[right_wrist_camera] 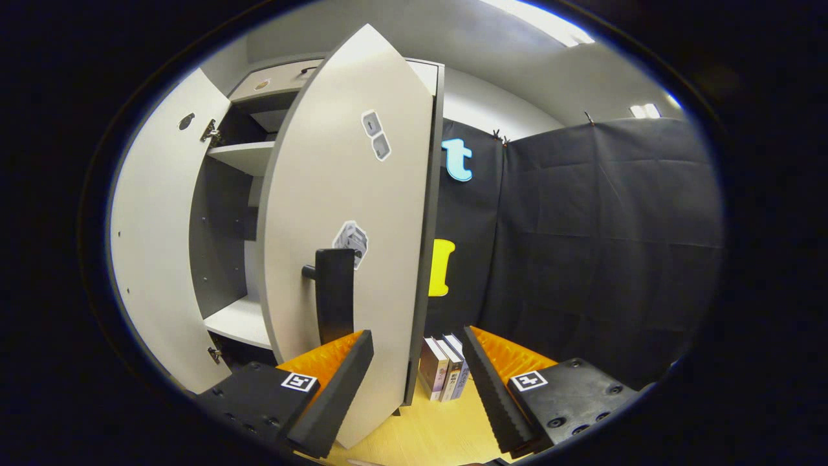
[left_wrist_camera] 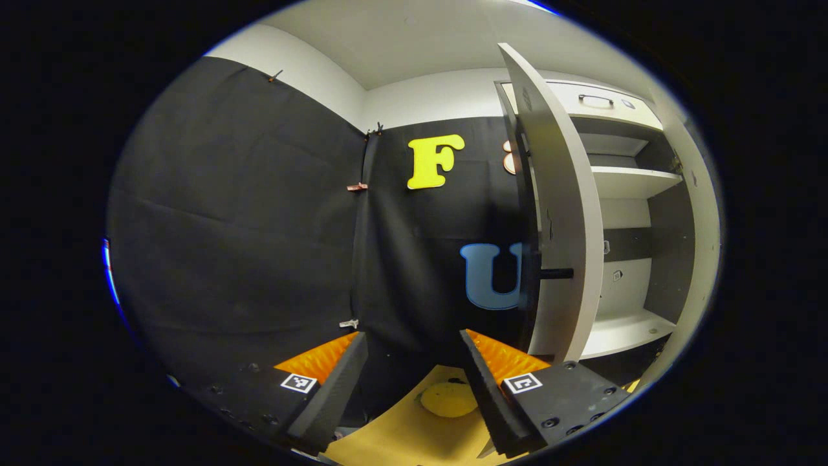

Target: Grasp the bottle in the cabinet with the left hand and place it on the coaster, then close the right door with the right hand and the left door with the left hand.

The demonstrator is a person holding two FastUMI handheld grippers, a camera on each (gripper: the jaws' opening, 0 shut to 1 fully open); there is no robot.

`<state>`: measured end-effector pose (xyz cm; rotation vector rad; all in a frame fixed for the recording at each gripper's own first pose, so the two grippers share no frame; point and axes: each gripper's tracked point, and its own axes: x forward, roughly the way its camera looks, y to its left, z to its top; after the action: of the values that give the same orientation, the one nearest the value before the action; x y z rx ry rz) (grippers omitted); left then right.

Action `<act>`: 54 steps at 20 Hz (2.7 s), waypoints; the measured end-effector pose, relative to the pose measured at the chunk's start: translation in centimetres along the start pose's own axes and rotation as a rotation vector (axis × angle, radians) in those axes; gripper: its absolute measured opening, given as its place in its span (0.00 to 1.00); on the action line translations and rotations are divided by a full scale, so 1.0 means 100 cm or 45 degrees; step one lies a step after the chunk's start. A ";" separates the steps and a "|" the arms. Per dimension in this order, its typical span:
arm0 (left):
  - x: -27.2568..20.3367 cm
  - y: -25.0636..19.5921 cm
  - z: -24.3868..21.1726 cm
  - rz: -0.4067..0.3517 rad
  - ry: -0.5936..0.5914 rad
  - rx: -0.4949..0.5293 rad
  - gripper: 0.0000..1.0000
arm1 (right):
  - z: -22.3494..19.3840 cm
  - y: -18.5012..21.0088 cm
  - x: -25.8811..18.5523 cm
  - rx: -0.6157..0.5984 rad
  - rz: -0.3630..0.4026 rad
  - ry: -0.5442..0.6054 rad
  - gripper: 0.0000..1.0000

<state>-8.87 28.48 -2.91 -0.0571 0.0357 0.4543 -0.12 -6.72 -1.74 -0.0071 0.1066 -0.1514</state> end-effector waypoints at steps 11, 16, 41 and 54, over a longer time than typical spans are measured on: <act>0.014 -0.018 -0.007 -0.323 -0.008 -0.020 0.89 | -0.012 0.061 -0.048 0.206 0.218 0.135 0.93; 0.016 -0.030 -0.001 -0.493 -0.019 0.032 0.88 | -0.006 0.048 -0.051 0.151 0.120 0.099 0.92; -0.023 -0.106 0.013 -0.700 -0.102 0.080 0.68 | 0.004 0.069 -0.030 0.070 0.235 0.060 0.93; -0.067 -0.216 0.019 -0.885 -0.154 0.060 0.74 | 0.004 0.030 -0.029 0.083 0.249 0.026 0.92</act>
<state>-5.38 6.27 0.35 0.0067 -0.0910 -0.2388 -2.51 -3.33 -1.06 0.0696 0.1219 0.0403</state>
